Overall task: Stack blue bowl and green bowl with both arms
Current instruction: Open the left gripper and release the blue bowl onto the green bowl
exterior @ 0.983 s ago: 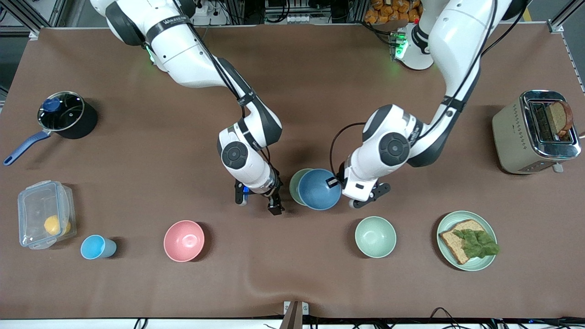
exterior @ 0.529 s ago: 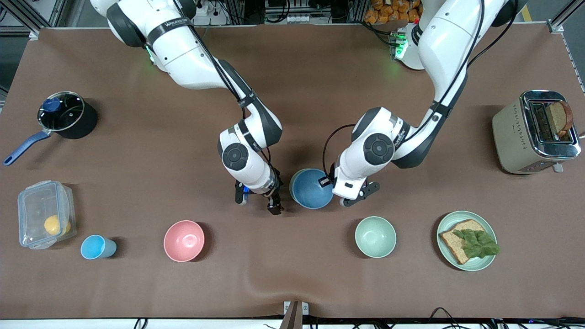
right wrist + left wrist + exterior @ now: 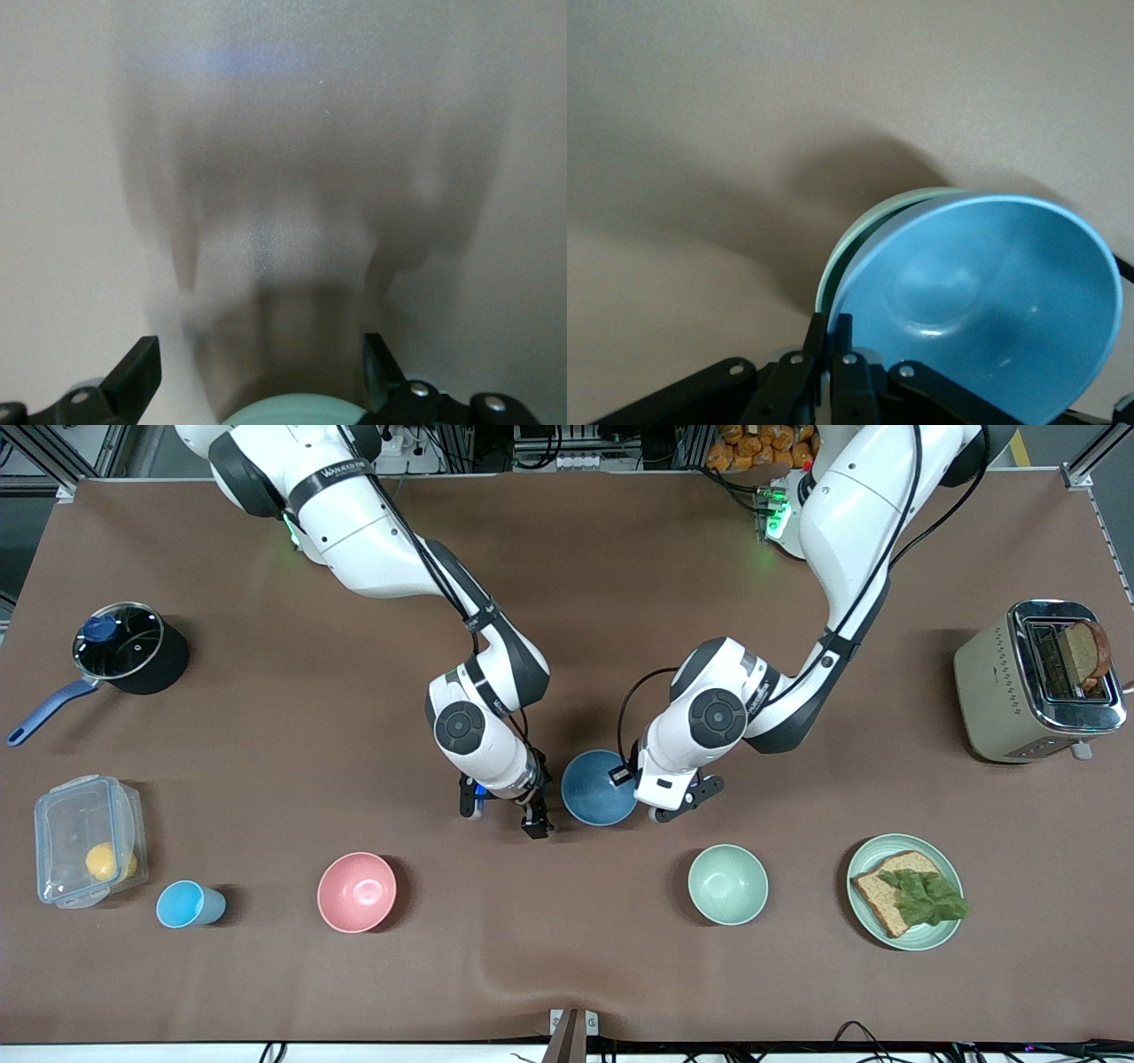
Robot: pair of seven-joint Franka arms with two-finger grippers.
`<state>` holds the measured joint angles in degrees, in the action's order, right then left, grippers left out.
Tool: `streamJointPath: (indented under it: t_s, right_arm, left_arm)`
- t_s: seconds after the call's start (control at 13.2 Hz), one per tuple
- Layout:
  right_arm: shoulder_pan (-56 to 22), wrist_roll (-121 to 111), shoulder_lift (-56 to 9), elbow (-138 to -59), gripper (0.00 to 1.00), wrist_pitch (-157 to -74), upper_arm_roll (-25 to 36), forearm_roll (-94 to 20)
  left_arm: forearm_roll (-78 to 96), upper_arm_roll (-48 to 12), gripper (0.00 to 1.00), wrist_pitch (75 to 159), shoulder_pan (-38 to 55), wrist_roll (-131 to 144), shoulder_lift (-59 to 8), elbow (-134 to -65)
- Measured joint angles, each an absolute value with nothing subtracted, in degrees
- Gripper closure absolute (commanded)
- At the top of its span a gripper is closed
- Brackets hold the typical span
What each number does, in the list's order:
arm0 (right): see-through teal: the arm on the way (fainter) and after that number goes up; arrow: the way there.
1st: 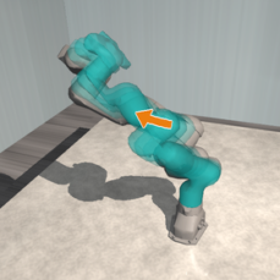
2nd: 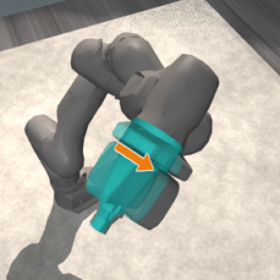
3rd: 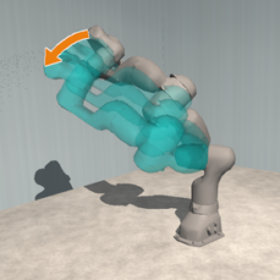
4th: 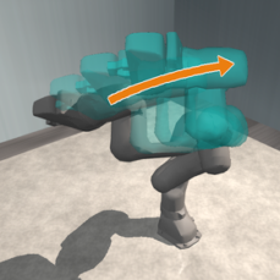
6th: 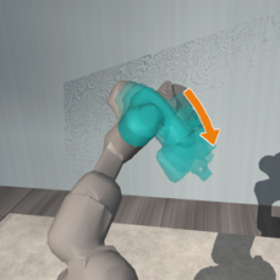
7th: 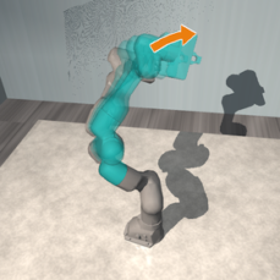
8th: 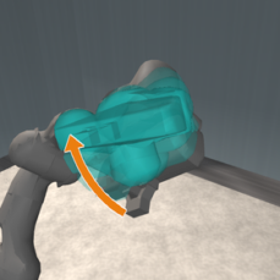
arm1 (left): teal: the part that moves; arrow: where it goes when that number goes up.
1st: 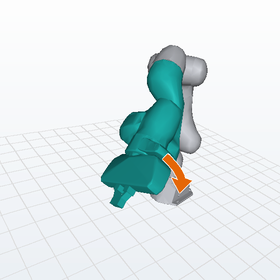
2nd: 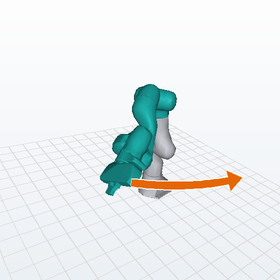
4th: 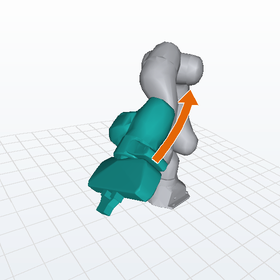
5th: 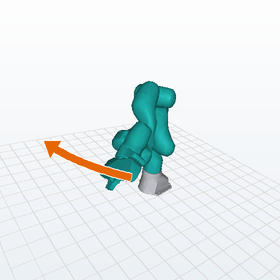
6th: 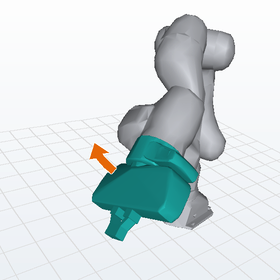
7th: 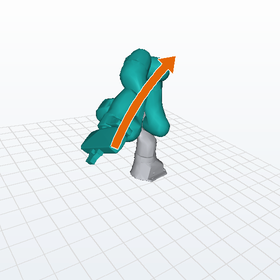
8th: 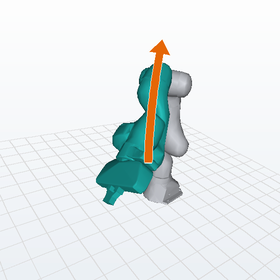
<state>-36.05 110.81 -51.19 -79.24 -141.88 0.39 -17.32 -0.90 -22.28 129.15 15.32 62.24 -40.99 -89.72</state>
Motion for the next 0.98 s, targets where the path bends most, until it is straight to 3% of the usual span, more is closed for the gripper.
streamJointPath:
  t_s: [0.6, 0.91, 0.98]
  right_arm:
    - [-36.6, 111.0, -51.3, -79.2, 0.00, -141.9, 0.2, -17.3]
    - [-36.7, 111.6, -51.3, -79.2, 0.00, -141.9, 0.2, -17.3]
    - [-36.8, 111.7, -51.3, -79.2, 0.00, -141.9, 0.2, -17.3]
  left_arm:
    - [-0.9, -22.2, 0.98, 129.2, 15.7, 62.9, -42.3, -89.8]
    - [-0.9, -22.2, 0.62, 129.2, 15.8, 63.2, -42.3, -89.8]
    - [-0.9, -22.2, 0.42, 129.2, 15.8, 63.2, -42.3, -89.8]
